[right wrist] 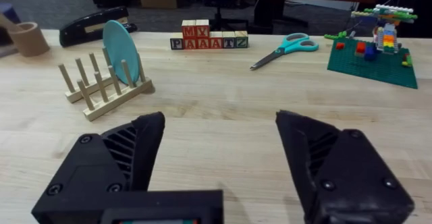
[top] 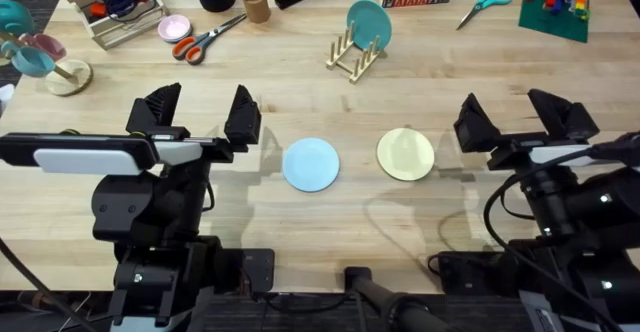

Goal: Pick up the plates from the table one by one and place each into a slot on the dish rack.

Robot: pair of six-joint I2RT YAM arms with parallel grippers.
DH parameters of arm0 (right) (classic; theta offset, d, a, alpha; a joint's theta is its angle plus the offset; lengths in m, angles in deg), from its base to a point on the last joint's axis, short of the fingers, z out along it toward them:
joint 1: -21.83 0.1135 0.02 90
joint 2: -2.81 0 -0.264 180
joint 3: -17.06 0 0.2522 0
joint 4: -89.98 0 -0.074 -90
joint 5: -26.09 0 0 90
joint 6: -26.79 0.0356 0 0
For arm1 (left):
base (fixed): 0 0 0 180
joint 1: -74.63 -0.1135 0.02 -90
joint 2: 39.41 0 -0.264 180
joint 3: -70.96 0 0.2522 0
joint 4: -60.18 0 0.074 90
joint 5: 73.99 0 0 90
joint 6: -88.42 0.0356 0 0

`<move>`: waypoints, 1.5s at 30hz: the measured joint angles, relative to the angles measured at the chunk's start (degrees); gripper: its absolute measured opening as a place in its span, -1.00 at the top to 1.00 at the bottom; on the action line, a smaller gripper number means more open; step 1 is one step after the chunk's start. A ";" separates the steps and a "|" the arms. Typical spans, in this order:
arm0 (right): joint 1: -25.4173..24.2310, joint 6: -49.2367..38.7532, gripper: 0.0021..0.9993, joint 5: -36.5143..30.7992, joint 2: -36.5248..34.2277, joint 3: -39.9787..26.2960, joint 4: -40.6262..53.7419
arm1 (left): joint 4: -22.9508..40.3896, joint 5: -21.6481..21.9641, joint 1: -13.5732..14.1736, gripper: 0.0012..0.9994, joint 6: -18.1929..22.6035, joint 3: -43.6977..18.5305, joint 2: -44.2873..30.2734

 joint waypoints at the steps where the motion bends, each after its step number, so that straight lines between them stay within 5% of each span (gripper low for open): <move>1: 0.00 0.00 -0.99 0.00 0.00 0.00 0.00 | 0.00 0.00 0.00 -0.99 0.00 0.00 0.00; 12: 0.00 0.04 -0.99 0.02 0.00 0.00 0.00 | -0.09 0.00 0.00 -0.99 -0.09 0.00 0.00; 20: 0.00 0.04 -0.99 0.02 -0.04 -0.63 -4.45 | 4.04 -0.02 0.00 -0.99 -4.19 -4.02 0.00; 30: 0.00 0.31 -0.99 0.66 -4.02 -17.50 9.14 | 22.31 0.00 0.00 -0.99 -5.51 -24.40 -5.84; 39: 0.00 1.12 -0.99 2.37 -19.18 -37.45 34.78 | 49.22 -1.22 0.00 -0.99 -8.40 -46.04 -27.20; 45: 0.00 1.45 -0.99 4.16 -32.22 -46.22 44.32 | 60.06 -2.62 0.00 -0.99 -8.85 -54.95 -39.84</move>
